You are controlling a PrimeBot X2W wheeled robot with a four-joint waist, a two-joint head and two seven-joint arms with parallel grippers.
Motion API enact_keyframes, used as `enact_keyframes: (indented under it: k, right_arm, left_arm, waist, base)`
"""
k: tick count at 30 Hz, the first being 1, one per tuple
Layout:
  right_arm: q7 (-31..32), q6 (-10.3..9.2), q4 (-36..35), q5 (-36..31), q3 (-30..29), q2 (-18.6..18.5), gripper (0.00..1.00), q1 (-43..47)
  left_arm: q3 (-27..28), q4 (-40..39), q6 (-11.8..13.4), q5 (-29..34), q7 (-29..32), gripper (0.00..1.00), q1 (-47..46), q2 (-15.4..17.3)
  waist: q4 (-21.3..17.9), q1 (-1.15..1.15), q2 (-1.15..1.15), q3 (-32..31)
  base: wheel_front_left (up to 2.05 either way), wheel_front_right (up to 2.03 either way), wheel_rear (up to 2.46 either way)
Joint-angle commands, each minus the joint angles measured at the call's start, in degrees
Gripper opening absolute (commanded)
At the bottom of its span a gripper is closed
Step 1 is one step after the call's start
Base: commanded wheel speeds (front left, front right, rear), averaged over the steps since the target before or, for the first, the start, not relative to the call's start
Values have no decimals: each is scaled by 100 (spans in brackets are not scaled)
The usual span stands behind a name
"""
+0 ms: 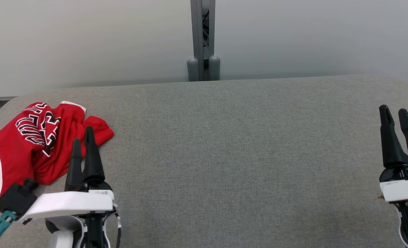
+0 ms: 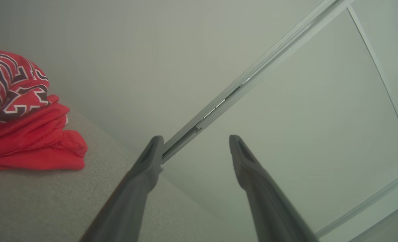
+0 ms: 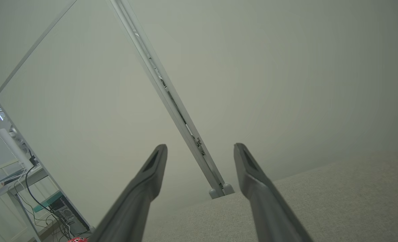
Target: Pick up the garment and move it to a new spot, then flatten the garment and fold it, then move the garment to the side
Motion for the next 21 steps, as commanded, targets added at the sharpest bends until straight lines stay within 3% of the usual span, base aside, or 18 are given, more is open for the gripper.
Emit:
enact_keyframes:
  k: [1, 8, 13, 21]
  right_arm:
    - [-46, 20, -108, -144, 28, -95, 100, -16]
    - [-204, 21, -289, -953, 192, -164, 100, 60]
    - [-301, 21, -349, -1319, 330, -190, 100, 98]
    - [-475, 23, -296, -1566, 592, -225, 100, 147]
  left_arm:
    - [-23, -130, 54, 144, -29, 100, -41, 16]
    - [-741, -415, 856, 1419, -101, 100, 0, 19]
    - [-1096, -447, 1345, 1976, -150, 100, 27, 21]
    - [-1371, -208, 1545, 2296, -240, 100, 136, 23]
  waist:
    - [0, 0, 0, 4]
    - [3, 0, 0, 66]
    - [31, 0, 0, 105]
    - [100, 0, 0, 143]
  base:
    - [0, 0, 0]
    - [0, 0, 0]
    - [0, 0, 0]
    - [0, 0, 0]
